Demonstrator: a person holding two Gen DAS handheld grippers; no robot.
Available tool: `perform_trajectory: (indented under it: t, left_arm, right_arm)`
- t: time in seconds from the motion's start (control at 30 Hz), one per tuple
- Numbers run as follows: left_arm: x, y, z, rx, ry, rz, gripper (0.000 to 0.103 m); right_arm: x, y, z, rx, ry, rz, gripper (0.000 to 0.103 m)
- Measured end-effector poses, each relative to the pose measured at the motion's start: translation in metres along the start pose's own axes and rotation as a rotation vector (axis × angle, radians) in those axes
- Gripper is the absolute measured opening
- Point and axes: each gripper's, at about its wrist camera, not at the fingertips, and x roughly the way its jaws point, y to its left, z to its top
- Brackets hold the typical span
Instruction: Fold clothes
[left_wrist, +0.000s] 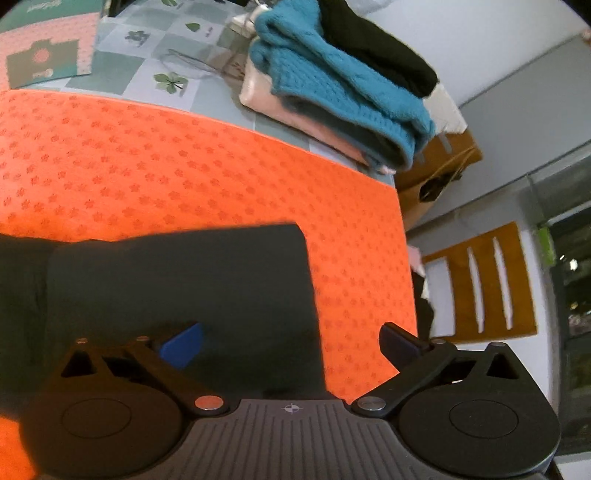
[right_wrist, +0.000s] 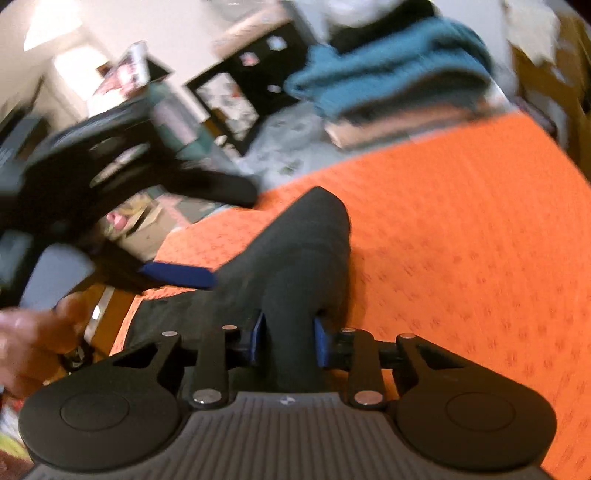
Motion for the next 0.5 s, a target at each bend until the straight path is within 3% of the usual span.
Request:
perform_trajectory:
  t: [0.13,0.3,0.33,0.4,0.47,0.5]
  left_arm:
    - [0.0,-0.016,0.001,0.105,0.019,0.136,0.103]
    - [-0.018,-0.011,0.003,0.162,0.029,0.22,0.101]
    - [-0.021,-0.008,0.004,0.163,0.032,0.234,0.096]
    - [-0.026,0.0,0.006,0.155,0.029,0.291,0.065]
    - [-0.035,0.011,0.007,0.118,0.02,0.287,0.052]
    - [-0.041,0.017,0.007,0.092,0.008,0.28,0.05]
  right_arm:
    - [-0.01,0.028,0.011,-0.115,-0.02,0.022,0.03]
    - [-0.018,0.058,0.022,-0.238,-0.04,0.072,0.03]
    - [-0.018,0.062,0.023,-0.254,-0.042,0.09,0.03]
    - [-0.019,0.071,0.025,-0.286,-0.045,0.126,0.03]
    - [-0.019,0.079,0.027,-0.318,-0.048,0.163,0.03]
    - [-0.02,0.083,0.028,-0.334,-0.05,0.181,0.03]
